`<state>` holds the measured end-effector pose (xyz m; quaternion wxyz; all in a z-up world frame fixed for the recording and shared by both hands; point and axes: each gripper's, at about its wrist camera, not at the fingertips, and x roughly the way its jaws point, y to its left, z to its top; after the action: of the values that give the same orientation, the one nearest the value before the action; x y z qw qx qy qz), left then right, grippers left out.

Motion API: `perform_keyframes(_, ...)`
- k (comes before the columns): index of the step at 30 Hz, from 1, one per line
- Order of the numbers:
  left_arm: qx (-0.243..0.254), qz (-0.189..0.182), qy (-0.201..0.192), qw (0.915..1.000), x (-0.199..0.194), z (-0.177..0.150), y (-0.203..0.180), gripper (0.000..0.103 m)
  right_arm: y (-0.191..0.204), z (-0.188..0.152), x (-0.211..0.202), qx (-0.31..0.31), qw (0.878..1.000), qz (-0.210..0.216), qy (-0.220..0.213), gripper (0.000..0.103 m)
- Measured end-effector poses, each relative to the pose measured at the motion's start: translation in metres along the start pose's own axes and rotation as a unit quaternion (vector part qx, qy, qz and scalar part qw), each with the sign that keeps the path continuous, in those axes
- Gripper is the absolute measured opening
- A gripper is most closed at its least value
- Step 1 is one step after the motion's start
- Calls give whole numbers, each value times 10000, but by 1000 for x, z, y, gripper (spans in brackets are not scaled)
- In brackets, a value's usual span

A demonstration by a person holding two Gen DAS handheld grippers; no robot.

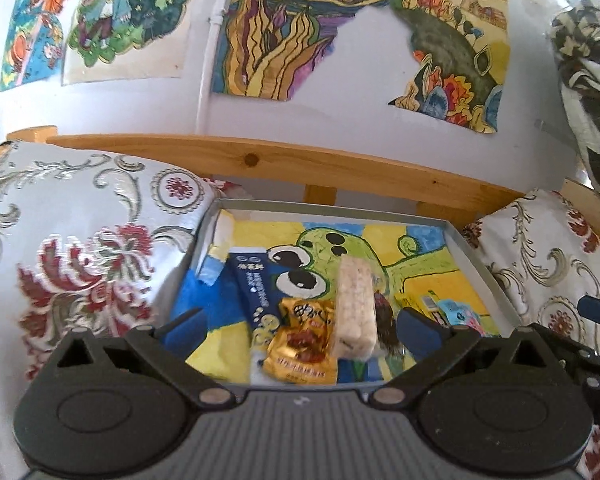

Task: Organize snacks
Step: 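Open both grippers and move them back over the remaining snacks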

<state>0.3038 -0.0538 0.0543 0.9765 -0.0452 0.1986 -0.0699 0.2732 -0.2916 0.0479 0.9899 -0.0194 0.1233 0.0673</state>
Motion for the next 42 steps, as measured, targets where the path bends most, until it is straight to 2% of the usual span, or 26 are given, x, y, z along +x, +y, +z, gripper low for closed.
perform_keyframes(13, 76, 295, -76, 9995, -88, -25, 13, 102, 30, -12, -74, -75, 9995, 255, -176, 102)
perform_keyframes(22, 7, 455, 35, 9990, -137, -69, 10, 102, 41, -42, -126, -44, 9999, 93, -60, 102)
perform_keyframes(28, -55, 525, 74, 9986, -155, -97, 8, 102, 48, -55, -155, -101, 9999, 109, -10, 102)
perform_keyframes(33, 75, 560, 221, 9982, -162, -118, 9, 102, 53, -72, -167, -108, 9992, 181, 331, 102)
perform_keyframes(42, 74, 742, 564, 9956, -163, -141, 22, 102, 69, -93, -156, -161, 9955, 510, 777, 102)
